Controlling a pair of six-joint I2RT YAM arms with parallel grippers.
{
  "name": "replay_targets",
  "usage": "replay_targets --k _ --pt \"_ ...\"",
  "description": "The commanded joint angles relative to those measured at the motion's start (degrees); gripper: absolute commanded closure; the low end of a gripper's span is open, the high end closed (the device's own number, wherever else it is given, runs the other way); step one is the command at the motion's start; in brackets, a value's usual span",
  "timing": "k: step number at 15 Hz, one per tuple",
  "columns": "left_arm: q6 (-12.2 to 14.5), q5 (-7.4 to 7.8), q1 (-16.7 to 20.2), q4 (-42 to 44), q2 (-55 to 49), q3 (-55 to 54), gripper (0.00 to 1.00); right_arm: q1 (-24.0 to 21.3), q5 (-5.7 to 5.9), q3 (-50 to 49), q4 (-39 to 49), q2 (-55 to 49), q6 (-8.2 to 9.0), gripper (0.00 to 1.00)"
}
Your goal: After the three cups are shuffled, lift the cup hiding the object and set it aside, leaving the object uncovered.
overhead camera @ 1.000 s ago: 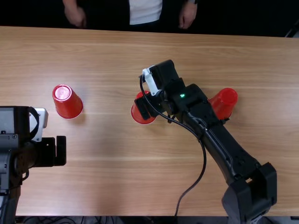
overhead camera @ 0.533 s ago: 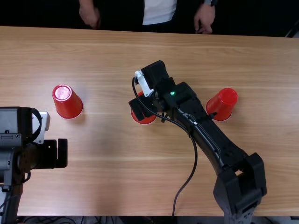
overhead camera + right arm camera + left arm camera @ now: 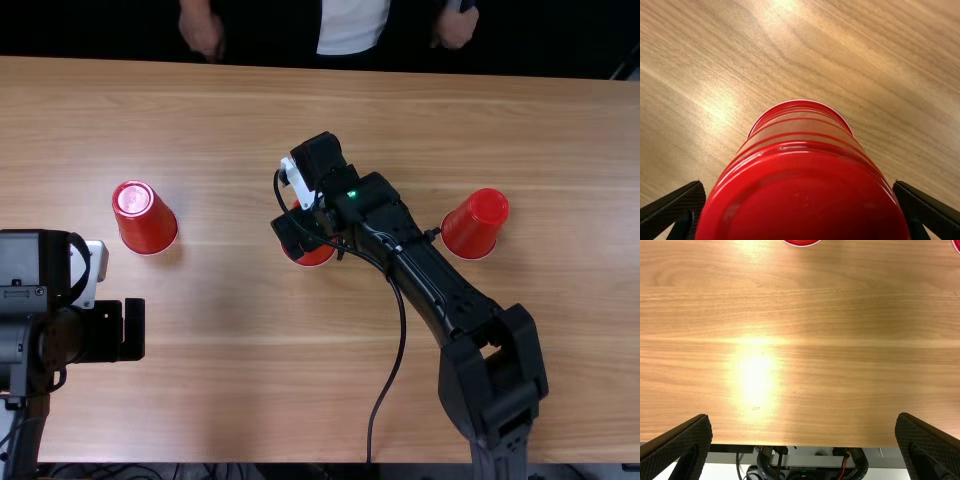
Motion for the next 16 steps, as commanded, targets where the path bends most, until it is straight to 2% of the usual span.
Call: replay_targets --k 1,3,4,7,11,16 --pt "0.6 0.46 0.4 0.0 0.4 -1.1 0.0 0.1 -0.11 1.4 0.0 1.5 -0.06 0.44" --pt "0.6 0.46 0.4 0.0 1.3 -1.0 0.0 0.1 0.11 1.0 -0.2 1.4 -0.17 0.84" --pt "0.6 0.46 0.4 0.0 1.3 -1.0 0.0 0.2 0.0 1.0 -0.6 0.8 -0.17 1.0" --pt "0.6 0.46 0.4 0.0 1.5 -1.0 0.0 0.0 -0.21 0.4 -0.8 -1.1 -0.06 1.0" --pt "0.7 0.36 0.4 0.0 1.3 -2.6 0.0 0.0 -0.32 -3.3 -0.8 -11.0 0.47 1.0" --pt "0.7 0.36 0.4 -0.1 0.9 -3.2 0.0 -0.2 -0.21 -16.8 0.0 -27.8 0.68 1.0"
